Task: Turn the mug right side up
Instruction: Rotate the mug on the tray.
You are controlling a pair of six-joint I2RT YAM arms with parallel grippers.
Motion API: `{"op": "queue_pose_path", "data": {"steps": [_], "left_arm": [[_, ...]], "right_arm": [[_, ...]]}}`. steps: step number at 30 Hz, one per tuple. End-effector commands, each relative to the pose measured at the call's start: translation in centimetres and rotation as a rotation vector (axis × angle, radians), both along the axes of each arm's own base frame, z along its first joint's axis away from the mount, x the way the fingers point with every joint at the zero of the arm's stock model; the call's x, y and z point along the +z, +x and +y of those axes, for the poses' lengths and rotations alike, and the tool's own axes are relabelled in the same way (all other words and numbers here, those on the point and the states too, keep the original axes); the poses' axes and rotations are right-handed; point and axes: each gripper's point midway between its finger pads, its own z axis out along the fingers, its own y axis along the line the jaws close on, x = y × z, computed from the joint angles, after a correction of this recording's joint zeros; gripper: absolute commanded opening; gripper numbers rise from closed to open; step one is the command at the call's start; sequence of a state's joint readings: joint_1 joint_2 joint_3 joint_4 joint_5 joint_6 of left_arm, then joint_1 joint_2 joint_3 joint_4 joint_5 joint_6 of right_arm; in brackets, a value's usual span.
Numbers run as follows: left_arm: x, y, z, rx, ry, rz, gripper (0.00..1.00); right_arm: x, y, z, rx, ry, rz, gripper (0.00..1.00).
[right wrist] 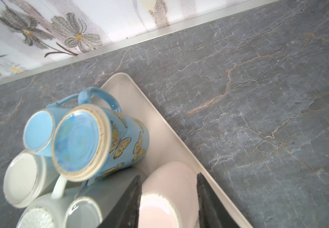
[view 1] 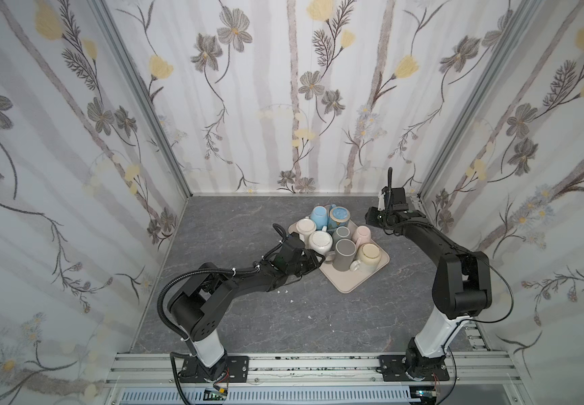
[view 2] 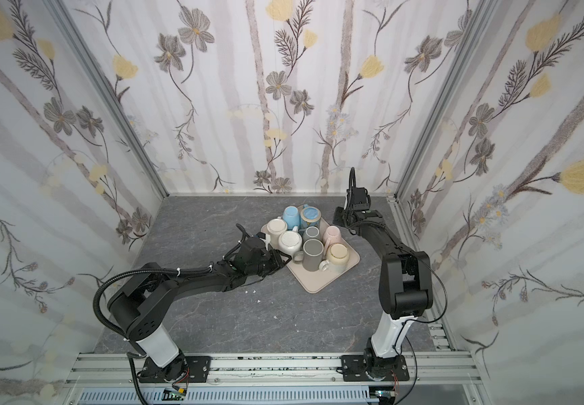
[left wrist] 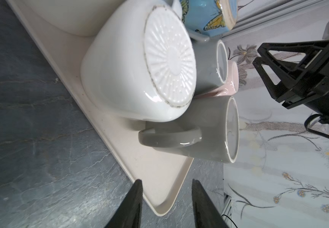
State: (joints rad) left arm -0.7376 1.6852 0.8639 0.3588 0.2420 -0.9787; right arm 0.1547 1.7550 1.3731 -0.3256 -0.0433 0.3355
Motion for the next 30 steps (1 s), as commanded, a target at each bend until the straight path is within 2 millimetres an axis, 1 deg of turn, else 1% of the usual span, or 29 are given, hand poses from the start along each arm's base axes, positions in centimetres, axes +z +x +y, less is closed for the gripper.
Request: {"op": "queue_pose_path", "data": {"steps": [1,4,7,10,11,16,19,21,24,27,30], "left_arm": [[-0.4,-0.7,1.6,-0.025,0.117,-0.048,0.42],[0.4,-1.1,2.6,-0.03,0.141,-0.087,0.43],[1.1,-1.5,3.3,-0.037,0.161,-0.126,0.44],[1.5,-1.7,3.6,-0.055,0.183,-0.163,0.44],[1.6,-1.7,3.7,-0.06,0.191,-0.17,0.44],[1.5,-1.5,3.6,-0.09,0.229,-0.199,0.45],[1.0,-1.4,3.2,-0.106,0.231,-0.197,0.45],[0.8,-1.4,2.7,-0.125,0.224,-0.191,0.45],[0.3,-1.5,2.0,-0.152,0.216,-0.174,0.45],[0.1,-1.5,1.9,-0.163,0.217,-0.169,0.46],[0.1,-1.6,2.1,-0.159,0.223,-0.171,0.46]], "right_arm": [[1.3,-1.6,0.1,-0.027,-0.03,-0.008,0.47],[2.7,-3.5,1.2,-0.02,-0.021,-0.027,0.48],[4.4,-5.9,2.6,-0.009,0.065,-0.056,0.48],[5.1,-8.5,3.8,-0.01,0.092,-0.071,0.48],[4.9,-9.3,4.1,-0.013,0.098,-0.067,0.47],[2.9,-13.8,5.3,-0.047,0.127,-0.042,0.44],[1.6,-15.5,5.8,-0.076,0.159,-0.043,0.4],[0.4,-16.2,6.0,-0.093,0.175,-0.029,0.36],[-1.7,-16.4,6.6,-0.103,0.191,0.01,0.33],[-3.5,-16.2,7.0,-0.116,0.185,0.053,0.33],[-4.8,-15.6,7.1,-0.127,0.17,0.069,0.36]]}}
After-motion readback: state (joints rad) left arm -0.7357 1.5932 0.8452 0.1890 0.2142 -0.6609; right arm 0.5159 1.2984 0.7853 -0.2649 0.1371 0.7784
